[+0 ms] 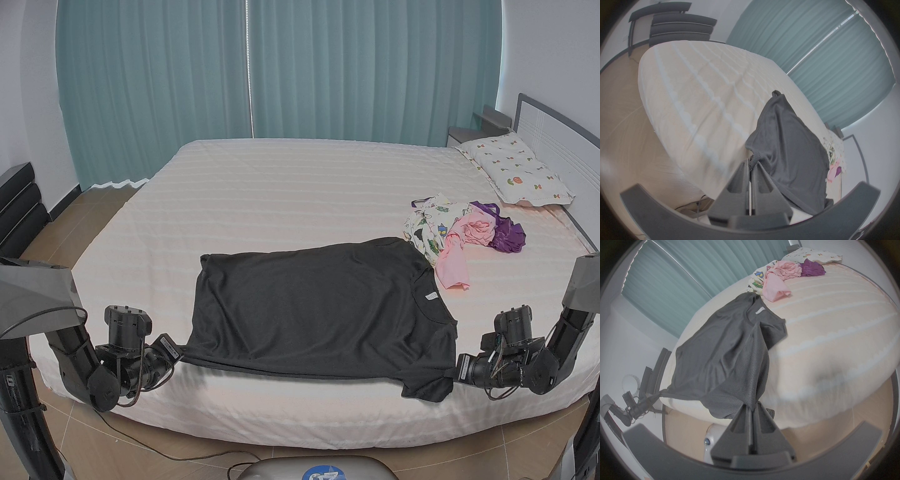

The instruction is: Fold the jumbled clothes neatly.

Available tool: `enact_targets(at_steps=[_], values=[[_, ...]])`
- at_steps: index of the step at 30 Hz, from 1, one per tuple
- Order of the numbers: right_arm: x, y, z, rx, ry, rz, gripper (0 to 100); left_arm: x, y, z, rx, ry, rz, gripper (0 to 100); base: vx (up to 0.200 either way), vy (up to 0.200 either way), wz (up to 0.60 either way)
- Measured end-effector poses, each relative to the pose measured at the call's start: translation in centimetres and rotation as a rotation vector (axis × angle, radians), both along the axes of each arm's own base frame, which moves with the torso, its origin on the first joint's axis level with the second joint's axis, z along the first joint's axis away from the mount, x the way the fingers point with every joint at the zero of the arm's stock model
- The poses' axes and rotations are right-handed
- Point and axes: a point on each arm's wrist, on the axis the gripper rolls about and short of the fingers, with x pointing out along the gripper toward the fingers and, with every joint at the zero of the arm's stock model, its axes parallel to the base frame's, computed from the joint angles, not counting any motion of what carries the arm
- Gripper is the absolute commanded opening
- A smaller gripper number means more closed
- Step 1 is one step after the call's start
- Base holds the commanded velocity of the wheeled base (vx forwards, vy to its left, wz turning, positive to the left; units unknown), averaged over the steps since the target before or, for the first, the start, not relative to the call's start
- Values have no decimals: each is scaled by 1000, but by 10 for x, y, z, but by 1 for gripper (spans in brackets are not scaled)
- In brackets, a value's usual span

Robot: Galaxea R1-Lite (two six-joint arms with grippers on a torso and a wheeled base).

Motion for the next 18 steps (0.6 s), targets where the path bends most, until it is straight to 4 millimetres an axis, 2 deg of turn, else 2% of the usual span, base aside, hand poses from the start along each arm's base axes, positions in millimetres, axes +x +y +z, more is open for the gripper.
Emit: enact_targets(at_steps=[6, 12, 13, 18], values=[[-22, -4, 0, -29, 42, 18, 0, -19, 0, -8, 96, 97, -81, 0, 0, 0, 0], [-32, -3, -2, -38, 70, 31, 0, -23, 1, -16, 116, 129, -86, 0, 0, 0, 0], [-34, -2, -3, -42, 74, 36, 100, -23, 1, -17, 118, 135, -86, 100, 0, 0, 0], [-34, -2, -5, -49, 76, 47, 100, -25, 1, -21, 113, 155, -92, 100, 0, 0, 0]])
